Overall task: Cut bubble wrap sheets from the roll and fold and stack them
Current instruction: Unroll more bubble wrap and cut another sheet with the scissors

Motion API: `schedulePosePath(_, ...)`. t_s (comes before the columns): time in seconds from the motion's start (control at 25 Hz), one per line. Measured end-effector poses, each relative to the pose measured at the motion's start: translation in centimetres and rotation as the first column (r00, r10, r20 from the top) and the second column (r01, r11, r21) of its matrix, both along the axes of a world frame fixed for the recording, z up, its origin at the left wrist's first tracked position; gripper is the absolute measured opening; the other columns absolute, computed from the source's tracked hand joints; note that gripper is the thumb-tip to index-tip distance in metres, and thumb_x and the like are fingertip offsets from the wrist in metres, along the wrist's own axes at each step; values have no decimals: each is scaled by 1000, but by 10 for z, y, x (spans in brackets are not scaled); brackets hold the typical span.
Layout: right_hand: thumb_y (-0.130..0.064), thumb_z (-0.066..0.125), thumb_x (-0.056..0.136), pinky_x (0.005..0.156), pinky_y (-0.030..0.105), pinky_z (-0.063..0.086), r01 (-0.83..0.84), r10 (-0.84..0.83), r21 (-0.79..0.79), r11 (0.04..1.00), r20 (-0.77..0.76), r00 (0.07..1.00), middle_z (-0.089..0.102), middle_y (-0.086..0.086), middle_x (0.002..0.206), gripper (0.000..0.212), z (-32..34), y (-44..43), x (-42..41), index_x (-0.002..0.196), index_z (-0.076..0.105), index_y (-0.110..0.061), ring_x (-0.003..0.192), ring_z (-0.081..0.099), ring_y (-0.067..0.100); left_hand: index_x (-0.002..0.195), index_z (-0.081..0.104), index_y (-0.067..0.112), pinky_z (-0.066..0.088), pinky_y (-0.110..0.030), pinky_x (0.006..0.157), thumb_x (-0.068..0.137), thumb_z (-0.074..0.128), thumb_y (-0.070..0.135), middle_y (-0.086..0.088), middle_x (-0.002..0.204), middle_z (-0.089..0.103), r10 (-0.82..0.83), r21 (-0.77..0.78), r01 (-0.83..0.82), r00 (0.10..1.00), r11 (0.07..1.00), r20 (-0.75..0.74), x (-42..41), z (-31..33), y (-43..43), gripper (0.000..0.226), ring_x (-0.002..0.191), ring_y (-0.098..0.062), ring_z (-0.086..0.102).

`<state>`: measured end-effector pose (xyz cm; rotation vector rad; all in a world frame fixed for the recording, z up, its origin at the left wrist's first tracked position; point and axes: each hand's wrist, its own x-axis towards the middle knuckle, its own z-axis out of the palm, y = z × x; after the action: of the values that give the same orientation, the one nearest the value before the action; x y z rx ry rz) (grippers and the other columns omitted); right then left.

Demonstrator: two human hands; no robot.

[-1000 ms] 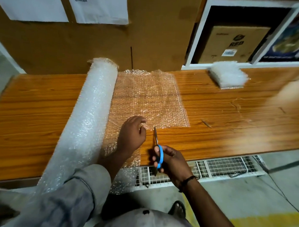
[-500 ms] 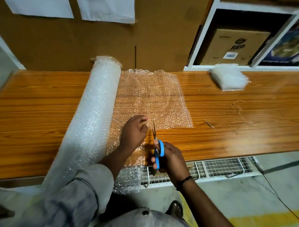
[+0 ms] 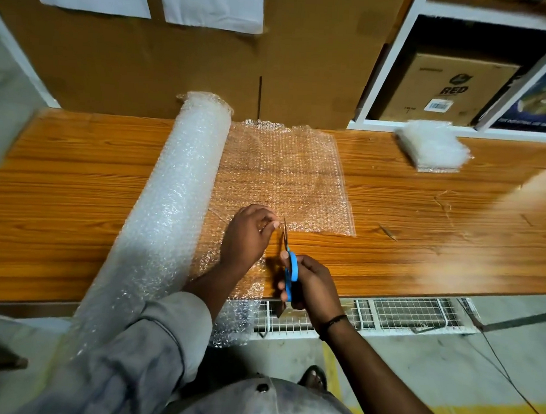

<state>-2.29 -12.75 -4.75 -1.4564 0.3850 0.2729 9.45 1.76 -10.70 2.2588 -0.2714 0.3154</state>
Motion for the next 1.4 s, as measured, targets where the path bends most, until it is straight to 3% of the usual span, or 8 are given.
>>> schedulePosePath(0.28, -38, 78, 91, 48, 24, 45, 55, -55, -19, 998, 9, 998, 60, 18, 69, 30, -4, -1, 19, 87, 65, -11, 47, 53, 24, 103, 67, 23, 52, -40, 80, 97, 65, 30, 8, 110, 66, -14, 88, 10, 999, 996, 39, 1, -3, 0, 9, 102, -17, 57)
schedulePosePath(0.4, -38, 77, 92, 50, 26, 46, 64, -64, -41, 997, 12, 998, 61, 17, 67, 34, -7, -5, 21, 90, 67, -5, 46, 54, 24, 106, 65, 26, 52, -39, 81, 98, 62, 38, 10, 109, 65, -20, 86, 17, 999, 996, 36, 1, -2, 0, 15, 103, -15, 57)
schedulePosePath(0.52, -33, 76, 94, 47, 24, 44, 77, -77, -24, 997, 8, 997, 60, 17, 66, 32, -8, -6, 23, 92, 66, -2, 44, 52, 23, 114, 63, 34, 49, -34, 82, 92, 66, 48, 17, 116, 64, -32, 89, 33, 999, 995, -12, -1, 2, 0, 26, 110, -13, 55)
schedulePosePath(0.68, -31, 77, 93, 46, 25, 45, 92, -91, -10, 996, 9, 996, 59, 18, 66, 31, -8, -6, 24, 92, 67, -2, 43, 50, 23, 114, 60, 41, 41, -36, 90, 79, 75, 43, 18, 123, 61, -52, 230, 65, 997, 971, -63, 0, 10, -4, 38, 118, -17, 49)
schedulePosePath(0.8, -35, 79, 91, 49, 26, 46, 101, -102, -30, 994, -10, 995, 62, 16, 65, 39, -10, -7, 25, 97, 67, 1, 45, 51, 23, 109, 63, 40, 38, -36, 91, 80, 76, 42, 19, 118, 62, -8, 240, 19, 999, 971, -45, 0, 12, -12, 32, 116, -17, 49)
schedulePosePath(0.96, -37, 79, 90, 48, 25, 45, 111, -111, -63, 992, -7, 994, 64, 15, 64, 33, -10, -6, 26, 91, 68, -6, 46, 52, 24, 101, 71, 37, 41, -36, 90, 91, 69, 31, 18, 109, 67, 24, 165, -29, 999, 986, 29, -8, 3, -14, 13, 113, -15, 53)
schedulePosePath(1.2, -36, 79, 91, 43, 22, 42, 123, -124, -61, 991, -6, 992, 62, 16, 65, 42, -9, -6, 25, 98, 67, 4, 43, 51, 23, 102, 71, 36, 42, -32, 87, 96, 65, 25, 16, 104, 70, 35, 132, -41, 998, 990, 46, -9, 6, -13, 14, 108, -13, 57)
schedulePosePath(1.4, -38, 80, 89, 47, 24, 44, 122, -123, -76, 990, -9, 992, 64, 16, 64, 38, -13, -5, 28, 92, 69, -3, 44, 52, 24, 103, 71, 35, 49, -37, 87, 96, 65, 26, 16, 105, 71, 32, 110, -38, 998, 993, 51, -8, 4, -13, 13, 106, -14, 59)
